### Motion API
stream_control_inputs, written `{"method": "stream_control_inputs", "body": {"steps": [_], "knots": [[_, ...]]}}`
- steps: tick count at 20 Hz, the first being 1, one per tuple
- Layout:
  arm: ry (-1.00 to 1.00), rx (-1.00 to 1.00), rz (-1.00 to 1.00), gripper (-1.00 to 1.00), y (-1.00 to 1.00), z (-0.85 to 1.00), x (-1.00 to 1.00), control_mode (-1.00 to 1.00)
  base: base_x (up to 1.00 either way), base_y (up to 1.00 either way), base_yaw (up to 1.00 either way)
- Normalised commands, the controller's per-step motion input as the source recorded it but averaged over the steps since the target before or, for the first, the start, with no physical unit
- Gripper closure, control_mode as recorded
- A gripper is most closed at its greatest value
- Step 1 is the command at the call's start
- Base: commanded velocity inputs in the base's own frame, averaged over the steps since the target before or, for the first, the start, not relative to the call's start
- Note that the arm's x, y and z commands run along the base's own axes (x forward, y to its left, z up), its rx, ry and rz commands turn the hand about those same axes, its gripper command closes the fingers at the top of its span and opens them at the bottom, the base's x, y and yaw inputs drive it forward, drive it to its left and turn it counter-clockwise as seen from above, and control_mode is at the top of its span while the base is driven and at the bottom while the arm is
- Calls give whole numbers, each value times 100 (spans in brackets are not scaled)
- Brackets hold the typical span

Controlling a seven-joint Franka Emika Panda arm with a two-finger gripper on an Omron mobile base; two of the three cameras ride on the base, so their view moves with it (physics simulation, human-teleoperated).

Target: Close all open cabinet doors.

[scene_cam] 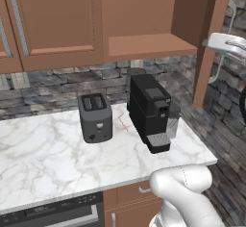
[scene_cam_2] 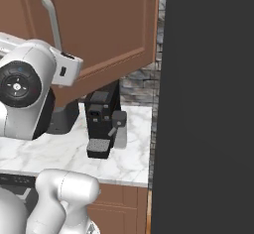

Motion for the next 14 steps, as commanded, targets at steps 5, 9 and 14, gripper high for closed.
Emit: {"method": "stream_control_inputs", "body": {"steps": [5, 9, 14], "knots": [[0, 0, 0, -100, 6, -8, 65, -100, 0, 0, 0], [0, 0, 0, -100, 5, 0, 52, -100, 0, 0, 0], [0, 0, 0, -100, 0, 0, 36, -100, 0, 0, 0]]}}
